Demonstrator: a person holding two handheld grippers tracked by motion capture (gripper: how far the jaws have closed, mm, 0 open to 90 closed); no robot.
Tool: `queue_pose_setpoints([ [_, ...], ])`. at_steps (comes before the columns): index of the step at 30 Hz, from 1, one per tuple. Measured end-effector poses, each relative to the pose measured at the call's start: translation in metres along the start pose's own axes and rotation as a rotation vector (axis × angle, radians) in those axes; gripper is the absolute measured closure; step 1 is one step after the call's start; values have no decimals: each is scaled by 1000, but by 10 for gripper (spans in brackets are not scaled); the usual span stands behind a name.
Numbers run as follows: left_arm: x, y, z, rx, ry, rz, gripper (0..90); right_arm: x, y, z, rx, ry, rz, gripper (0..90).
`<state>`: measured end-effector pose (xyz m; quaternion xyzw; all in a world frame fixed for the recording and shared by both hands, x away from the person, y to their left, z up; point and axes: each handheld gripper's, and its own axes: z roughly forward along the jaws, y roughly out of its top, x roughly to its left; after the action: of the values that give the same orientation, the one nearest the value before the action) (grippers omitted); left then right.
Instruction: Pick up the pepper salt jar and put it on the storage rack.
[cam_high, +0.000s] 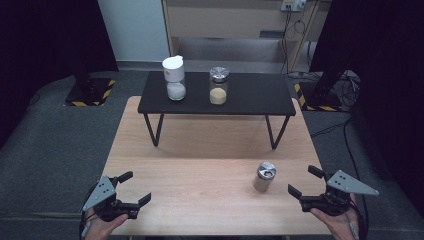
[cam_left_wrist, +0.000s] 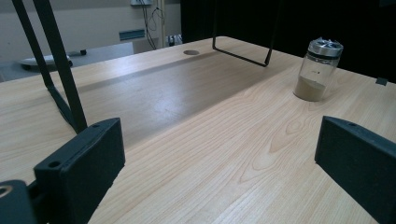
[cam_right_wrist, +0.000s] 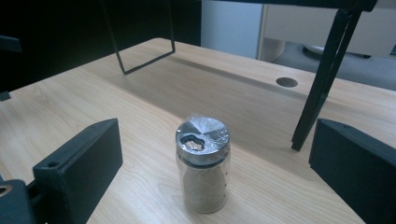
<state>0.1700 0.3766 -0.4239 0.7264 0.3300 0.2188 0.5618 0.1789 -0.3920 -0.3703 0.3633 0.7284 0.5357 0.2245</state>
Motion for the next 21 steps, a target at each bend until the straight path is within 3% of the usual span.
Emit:
queue_pose_setpoints([
  [21, 0, 0, 1, 0, -5, 2, 3, -5, 6, 37, 74, 13, -8, 50],
])
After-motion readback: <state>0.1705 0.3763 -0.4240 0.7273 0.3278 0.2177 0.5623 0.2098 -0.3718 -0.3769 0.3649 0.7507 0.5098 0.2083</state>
